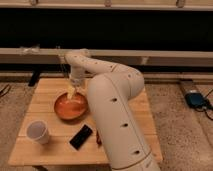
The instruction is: Place the white sponge in the ceramic bowl
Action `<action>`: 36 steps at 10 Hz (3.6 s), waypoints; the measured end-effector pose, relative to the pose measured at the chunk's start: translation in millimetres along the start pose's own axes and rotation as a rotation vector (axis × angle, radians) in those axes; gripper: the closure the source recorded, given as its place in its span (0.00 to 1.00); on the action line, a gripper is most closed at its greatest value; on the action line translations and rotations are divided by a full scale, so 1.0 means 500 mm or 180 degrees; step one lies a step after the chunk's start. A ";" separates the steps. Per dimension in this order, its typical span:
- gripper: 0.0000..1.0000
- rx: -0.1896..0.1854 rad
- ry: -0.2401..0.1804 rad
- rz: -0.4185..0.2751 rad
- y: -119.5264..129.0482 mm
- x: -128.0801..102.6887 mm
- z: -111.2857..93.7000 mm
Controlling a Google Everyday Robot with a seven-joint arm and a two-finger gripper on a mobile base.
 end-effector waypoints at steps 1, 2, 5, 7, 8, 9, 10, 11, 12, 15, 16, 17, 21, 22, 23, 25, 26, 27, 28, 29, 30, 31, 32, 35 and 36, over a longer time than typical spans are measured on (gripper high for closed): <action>0.20 0.0000 0.0000 0.0000 0.000 0.000 0.000; 0.20 0.0000 0.0000 0.0000 0.000 0.000 0.000; 0.20 0.0000 0.0000 0.0000 0.000 0.000 0.000; 0.20 0.0000 0.0000 0.0000 0.000 0.000 0.000; 0.20 0.0000 0.0000 0.0000 0.000 0.000 0.000; 0.20 0.0000 0.0000 0.0000 0.000 0.000 0.000; 0.20 0.0000 0.0000 0.0000 0.000 0.000 0.000; 0.20 0.0000 0.0000 0.0000 0.000 0.000 0.000; 0.20 0.0000 0.0000 0.0000 0.000 0.000 0.000; 0.20 0.0001 -0.0001 0.0000 0.000 0.000 0.000; 0.20 0.0014 -0.0006 -0.0009 -0.002 -0.001 -0.001; 0.20 0.0052 -0.0028 -0.0032 -0.010 -0.005 -0.012; 0.20 0.0202 -0.0028 -0.0011 -0.001 0.042 -0.107; 0.20 0.0241 -0.0030 0.0025 0.024 0.061 -0.123; 0.20 0.0260 -0.0039 0.0069 0.051 0.079 -0.135; 0.20 0.0284 -0.0089 0.0252 0.126 0.143 -0.173; 0.20 0.0289 -0.0108 0.0337 0.165 0.171 -0.189; 0.20 0.0290 -0.0115 0.0415 0.196 0.194 -0.199; 0.20 0.0273 -0.0101 0.0594 0.239 0.241 -0.209; 0.20 0.0256 -0.0078 0.0694 0.250 0.267 -0.207; 0.20 0.0246 -0.0025 0.0811 0.260 0.296 -0.202; 0.20 0.0230 0.0063 0.0925 0.265 0.329 -0.182; 0.20 0.0218 0.0112 0.1000 0.263 0.350 -0.163; 0.20 0.0210 0.0269 0.1323 0.204 0.463 -0.072; 0.20 0.0202 0.0311 0.1400 0.189 0.494 -0.049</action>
